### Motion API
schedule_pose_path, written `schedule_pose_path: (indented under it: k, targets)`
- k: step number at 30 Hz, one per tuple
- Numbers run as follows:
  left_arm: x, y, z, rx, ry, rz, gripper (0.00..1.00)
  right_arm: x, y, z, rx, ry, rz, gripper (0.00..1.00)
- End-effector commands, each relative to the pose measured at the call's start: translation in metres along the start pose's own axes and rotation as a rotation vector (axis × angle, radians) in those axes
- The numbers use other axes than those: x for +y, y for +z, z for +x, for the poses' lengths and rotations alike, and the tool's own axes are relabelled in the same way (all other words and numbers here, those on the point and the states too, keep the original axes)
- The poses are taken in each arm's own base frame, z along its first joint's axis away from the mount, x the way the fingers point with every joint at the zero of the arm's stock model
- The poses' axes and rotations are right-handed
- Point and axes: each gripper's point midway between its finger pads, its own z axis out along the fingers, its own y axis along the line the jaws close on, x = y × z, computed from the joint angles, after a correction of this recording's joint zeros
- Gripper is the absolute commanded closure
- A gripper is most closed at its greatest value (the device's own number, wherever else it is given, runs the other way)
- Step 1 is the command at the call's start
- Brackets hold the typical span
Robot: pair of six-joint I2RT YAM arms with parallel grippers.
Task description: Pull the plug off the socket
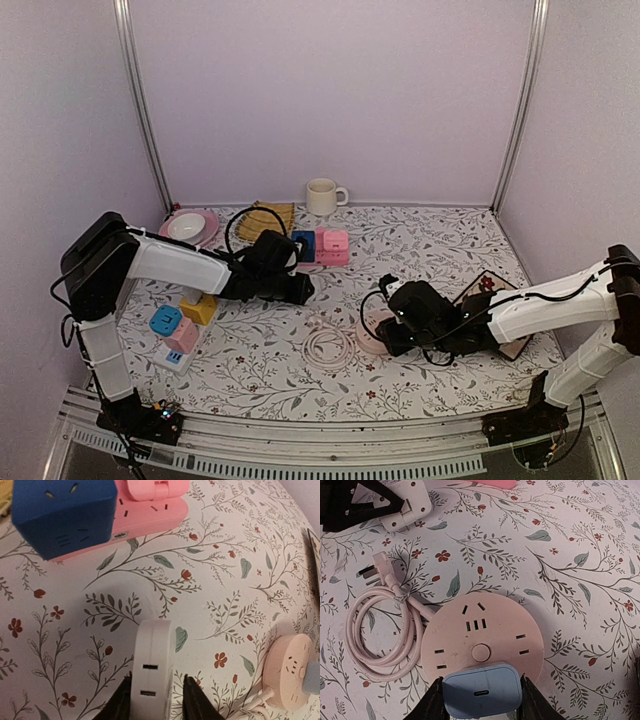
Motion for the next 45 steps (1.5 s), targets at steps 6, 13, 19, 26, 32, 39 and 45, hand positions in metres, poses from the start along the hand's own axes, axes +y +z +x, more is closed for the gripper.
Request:
schedule_pose_path:
  k: [6,13,19,26,32,39,45]
  targets:
    - [0.011,-0.007,-0.015,-0.04,0.024,-0.049,0.45,0.007,0.004,-0.008,0.004,-0.01,-0.012,0.79]
    - [0.009,-0.021,-0.026,-0.073,0.041,-0.067,0.35,0.009,0.005,-0.009,0.0,-0.005,-0.015,0.79]
    - [-0.003,-0.041,-0.034,-0.115,0.078,-0.079,0.25,0.01,0.005,-0.011,-0.007,0.005,-0.024,0.79]
    - [-0.047,-0.062,-0.017,-0.098,0.042,0.074,0.24,0.014,-0.001,-0.022,-0.055,0.045,-0.051,0.8]
    - [-0.082,-0.081,0.016,-0.053,-0.091,0.269,0.25,0.023,-0.013,-0.046,-0.144,0.139,-0.118,0.85]
    - [-0.112,-0.09,0.036,-0.028,-0.234,0.404,0.25,0.03,-0.02,-0.068,-0.231,0.251,-0.172,0.88]
    - [-0.118,-0.092,0.039,-0.03,-0.317,0.442,0.24,0.026,-0.025,-0.081,-0.307,0.34,-0.173,0.9]
